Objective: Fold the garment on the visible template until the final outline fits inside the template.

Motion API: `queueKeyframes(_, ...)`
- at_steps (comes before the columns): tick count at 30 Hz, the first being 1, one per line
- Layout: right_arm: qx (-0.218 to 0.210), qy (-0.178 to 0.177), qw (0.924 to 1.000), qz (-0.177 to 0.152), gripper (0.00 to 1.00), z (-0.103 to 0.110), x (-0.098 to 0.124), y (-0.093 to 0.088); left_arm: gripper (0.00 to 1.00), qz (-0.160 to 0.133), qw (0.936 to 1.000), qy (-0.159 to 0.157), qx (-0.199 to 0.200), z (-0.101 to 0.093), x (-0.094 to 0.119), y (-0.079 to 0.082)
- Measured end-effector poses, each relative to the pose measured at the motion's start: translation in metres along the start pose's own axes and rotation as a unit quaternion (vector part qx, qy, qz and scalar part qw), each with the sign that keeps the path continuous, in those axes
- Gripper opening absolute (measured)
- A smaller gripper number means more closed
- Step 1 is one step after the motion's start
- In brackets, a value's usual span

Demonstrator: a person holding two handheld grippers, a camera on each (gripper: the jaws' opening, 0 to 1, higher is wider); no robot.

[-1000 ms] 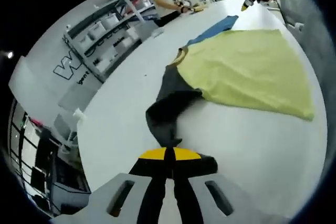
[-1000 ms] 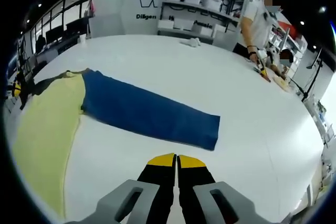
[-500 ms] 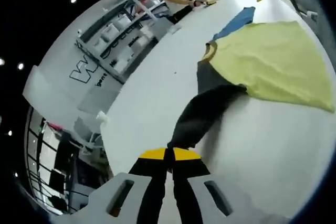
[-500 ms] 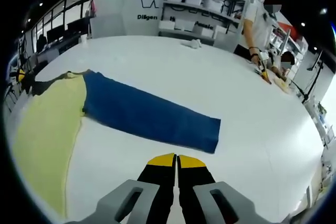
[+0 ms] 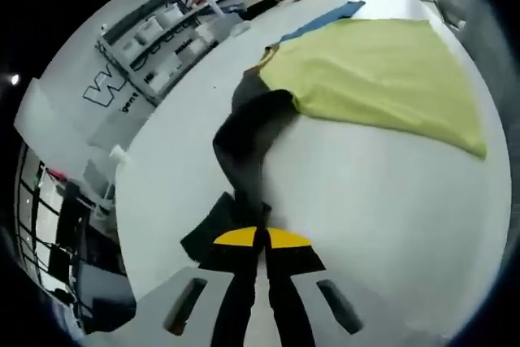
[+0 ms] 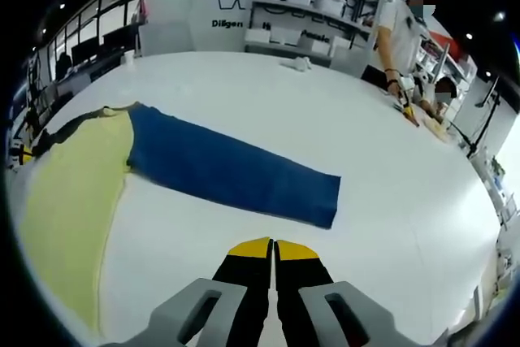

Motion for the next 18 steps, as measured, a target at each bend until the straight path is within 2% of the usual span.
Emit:
queueKeyframes(2,0.001,0.001,1.0000,-0.001,0.00,0.001,-0.001,0.001,0.11,0.004,0.9999,-0.014,0.004,-0.003,0.000,0.000)
queueKeyframes(4,0.001,0.001,1.0000,-0.001,0.00,0.001,-0.002,0.001,0.18,-0.001,0.9994,-0.011,0.033,0.000,0.001,0.001)
queueKeyframes(8,-0.001,0.002,1.0000,-0.002,0.00,0.001,-0.005,-0.001,0.17,-0.010,0.9963,0.016,0.083,0.018,0.003,0.001)
queueKeyframes(11,-0.002,0.003,1.0000,-0.001,0.00,0.000,-0.006,-0.004,0.15,-0.006,0.9959,0.023,0.087,0.029,-0.001,0.005)
queueKeyframes(14,-0.004,0.002,1.0000,0.000,0.00,0.001,-0.005,-0.005,0.16,0.012,0.9934,0.026,0.111,0.038,-0.013,0.008)
queueKeyframes(17,-0.005,0.002,1.0000,0.000,0.00,0.000,-0.005,-0.007,0.18,0.031,0.9860,0.016,0.163,0.043,-0.025,0.012)
queueKeyframes(18,-0.005,0.001,1.0000,0.000,0.00,0.000,-0.004,-0.007,0.18,0.037,0.9853,0.017,0.166,0.044,-0.028,0.012)
Point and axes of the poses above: the point that each gripper's makers call its tool centre point, and the gripper's own axes: x roughly backward along the fingers, z roughly to its left, y roughly out of its top, the point moved 10 cm from there along x, roughly backward along the fingers, and after that the axes turned 10 degrees about y, right-handed, at the moved point
